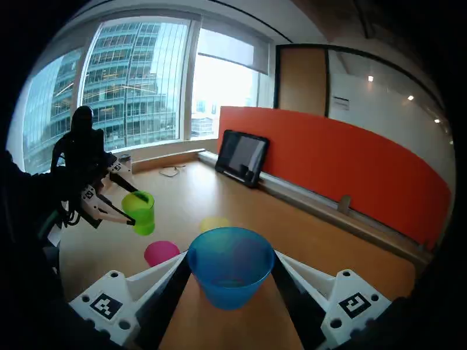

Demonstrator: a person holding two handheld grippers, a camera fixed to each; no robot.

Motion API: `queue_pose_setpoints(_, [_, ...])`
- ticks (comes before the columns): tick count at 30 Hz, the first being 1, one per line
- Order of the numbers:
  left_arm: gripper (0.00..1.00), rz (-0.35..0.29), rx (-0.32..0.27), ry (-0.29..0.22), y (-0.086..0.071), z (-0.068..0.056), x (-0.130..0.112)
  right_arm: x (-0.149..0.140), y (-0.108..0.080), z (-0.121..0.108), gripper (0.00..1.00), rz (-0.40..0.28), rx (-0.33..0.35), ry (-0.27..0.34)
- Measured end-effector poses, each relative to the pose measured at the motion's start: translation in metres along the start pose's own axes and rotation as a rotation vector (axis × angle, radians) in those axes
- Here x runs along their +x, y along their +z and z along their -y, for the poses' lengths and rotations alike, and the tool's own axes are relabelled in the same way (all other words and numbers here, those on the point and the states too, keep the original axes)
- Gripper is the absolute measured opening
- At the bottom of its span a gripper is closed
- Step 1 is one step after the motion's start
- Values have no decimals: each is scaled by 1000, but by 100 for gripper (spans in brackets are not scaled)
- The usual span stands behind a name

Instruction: Pour water

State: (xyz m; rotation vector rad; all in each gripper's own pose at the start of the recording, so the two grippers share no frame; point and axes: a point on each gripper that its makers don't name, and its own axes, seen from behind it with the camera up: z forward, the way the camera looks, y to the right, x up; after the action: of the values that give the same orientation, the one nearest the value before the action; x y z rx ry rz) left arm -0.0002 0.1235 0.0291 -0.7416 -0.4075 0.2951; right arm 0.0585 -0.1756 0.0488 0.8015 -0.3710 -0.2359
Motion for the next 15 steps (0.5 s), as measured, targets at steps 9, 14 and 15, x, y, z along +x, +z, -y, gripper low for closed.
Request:
queue_pose_setpoints(9, [86,83,-34,-4,16,-3,-26,-31,14,-3,94,58,5,4])
queue_pose_setpoints(14, [86,119,-55,-14,24,-4,-39,-49,21,-5,94,87,11,7])
queue_pose_setpoints(15, [86,123,-59,-15,25,-5,-41,-51,22,-5,94,91,11,7])
